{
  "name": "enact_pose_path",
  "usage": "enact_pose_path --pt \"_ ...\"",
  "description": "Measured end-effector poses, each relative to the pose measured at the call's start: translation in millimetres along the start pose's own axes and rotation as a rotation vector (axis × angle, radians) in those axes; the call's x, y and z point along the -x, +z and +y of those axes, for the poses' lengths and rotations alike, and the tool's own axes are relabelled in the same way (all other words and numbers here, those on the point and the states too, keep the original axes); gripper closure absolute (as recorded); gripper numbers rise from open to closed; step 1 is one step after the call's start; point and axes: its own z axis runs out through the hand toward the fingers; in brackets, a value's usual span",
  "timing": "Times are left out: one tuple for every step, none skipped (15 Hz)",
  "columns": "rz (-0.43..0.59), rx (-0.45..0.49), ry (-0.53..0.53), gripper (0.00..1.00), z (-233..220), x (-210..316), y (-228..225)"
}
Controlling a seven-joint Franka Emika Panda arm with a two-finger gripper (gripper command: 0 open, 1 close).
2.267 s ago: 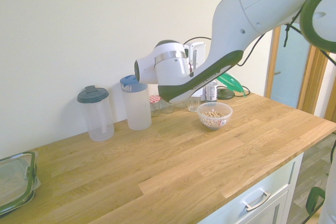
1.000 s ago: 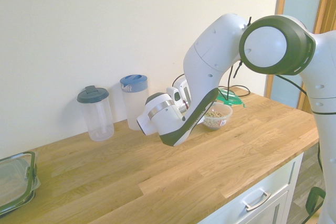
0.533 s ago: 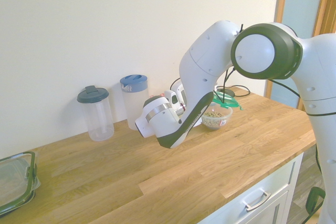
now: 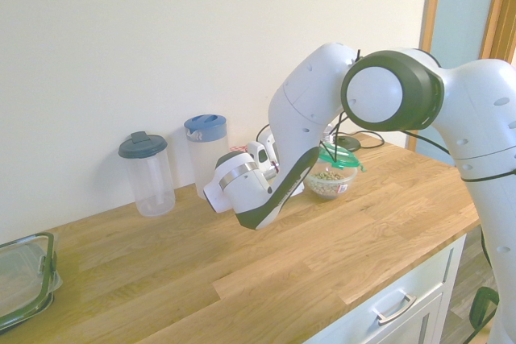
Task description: Cover the lid of food container
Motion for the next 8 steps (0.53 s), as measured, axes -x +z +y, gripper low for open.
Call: enact_pose_path --pt "-0.001 0.003 0.001 1.0 -1 -1 1" --pt "-0.002 0.005 0.003 1.0 -3 -2 2" --pt "-0.001 0.007 0.003 1.0 -5 -2 2" --pt "-0.001 0.008 0.004 1.0 -6 -2 2" --pt "-0.001 0.011 0.003 1.0 -8 -2 3" --pt "-0.001 0.013 0.001 1.0 -9 -1 4" --pt "-0.001 0.015 -0.001 1.0 -11 0 4" --pt "0.0 0.015 -0.004 1.0 -12 1 4"
